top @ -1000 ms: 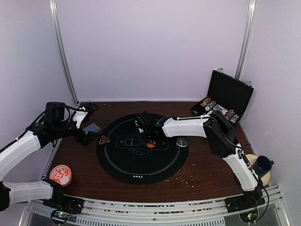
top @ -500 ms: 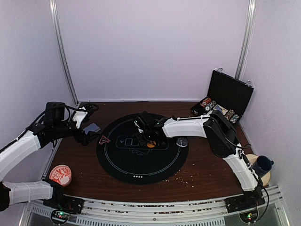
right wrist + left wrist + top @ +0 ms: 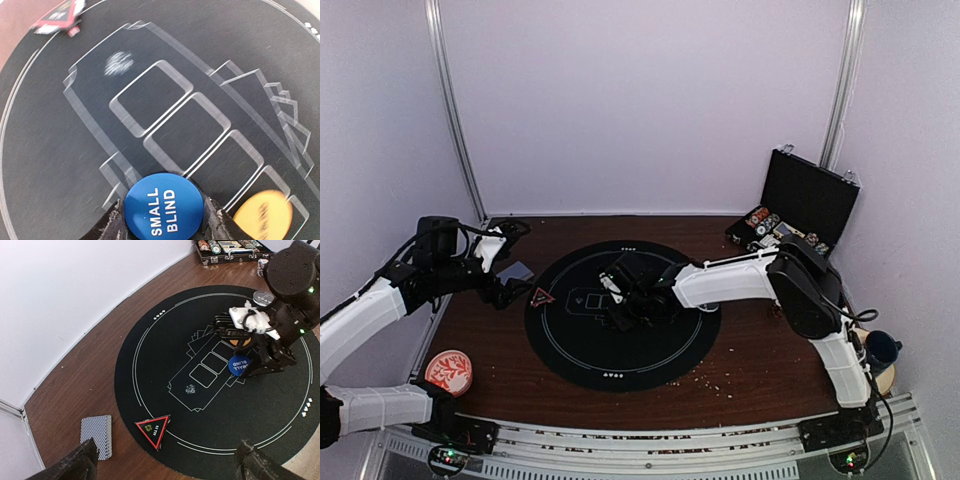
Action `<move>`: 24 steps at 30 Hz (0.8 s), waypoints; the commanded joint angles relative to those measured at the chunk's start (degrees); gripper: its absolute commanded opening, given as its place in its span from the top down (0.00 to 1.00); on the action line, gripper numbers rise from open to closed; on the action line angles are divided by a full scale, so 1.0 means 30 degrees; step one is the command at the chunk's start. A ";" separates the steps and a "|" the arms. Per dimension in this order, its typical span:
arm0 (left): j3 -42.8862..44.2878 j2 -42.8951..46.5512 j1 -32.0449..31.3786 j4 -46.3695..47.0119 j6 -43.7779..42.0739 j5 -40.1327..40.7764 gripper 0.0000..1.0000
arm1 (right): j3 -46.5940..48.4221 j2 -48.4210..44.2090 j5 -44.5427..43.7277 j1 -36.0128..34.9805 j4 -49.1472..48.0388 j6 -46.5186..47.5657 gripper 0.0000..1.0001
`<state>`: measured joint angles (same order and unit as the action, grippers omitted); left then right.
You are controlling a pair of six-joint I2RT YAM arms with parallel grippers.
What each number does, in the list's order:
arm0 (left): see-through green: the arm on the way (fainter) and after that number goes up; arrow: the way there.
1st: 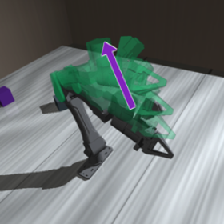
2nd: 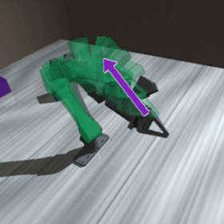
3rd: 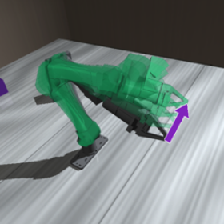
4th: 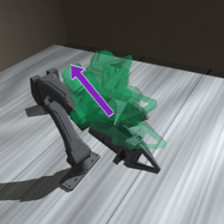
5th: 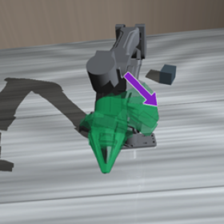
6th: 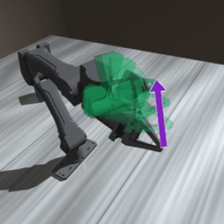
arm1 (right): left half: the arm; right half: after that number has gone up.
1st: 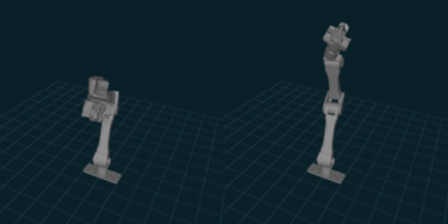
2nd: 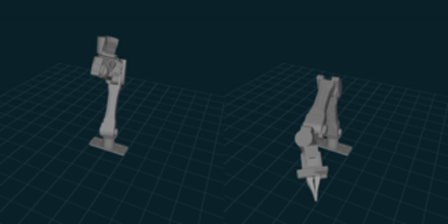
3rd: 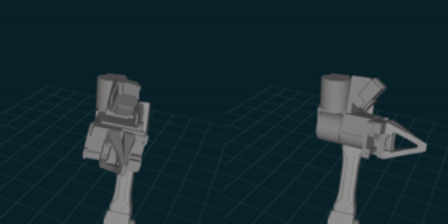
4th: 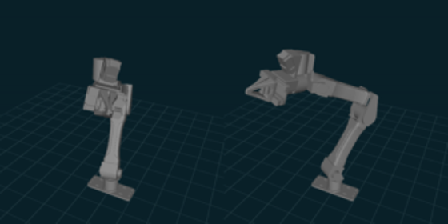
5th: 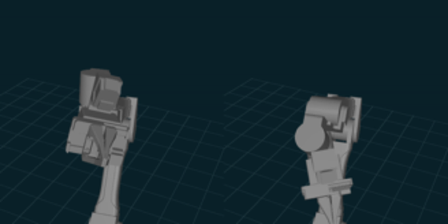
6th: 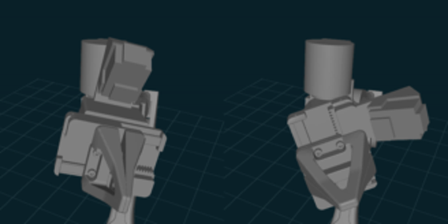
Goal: Distribute texas hold em gaming equipment
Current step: Pick up the small blind button from the poker table mat, then place the small blind button on the poker table mat.
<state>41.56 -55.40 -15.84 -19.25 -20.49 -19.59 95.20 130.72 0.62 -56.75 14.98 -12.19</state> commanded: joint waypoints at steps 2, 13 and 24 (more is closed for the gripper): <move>-0.0201 0.0145 0.0091 0.1025 0.0209 0.0171 0.02 | -0.2715 -0.1761 0.1785 -0.1181 0.0344 0.0300 0.48; -0.0231 0.0031 0.0083 0.1083 0.0217 0.0317 0.02 | -0.7503 -0.4657 0.2736 -0.3707 -0.1853 0.1672 0.48; -0.0309 -0.0036 0.0090 0.1135 0.0209 0.0469 0.02 | -0.8283 -0.4666 0.3027 -0.5325 -0.2383 0.2224 0.47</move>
<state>41.54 -55.40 -15.84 -18.85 -20.40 -18.61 71.64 116.44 5.28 -70.52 6.57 -6.15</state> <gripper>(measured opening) 0.978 0.534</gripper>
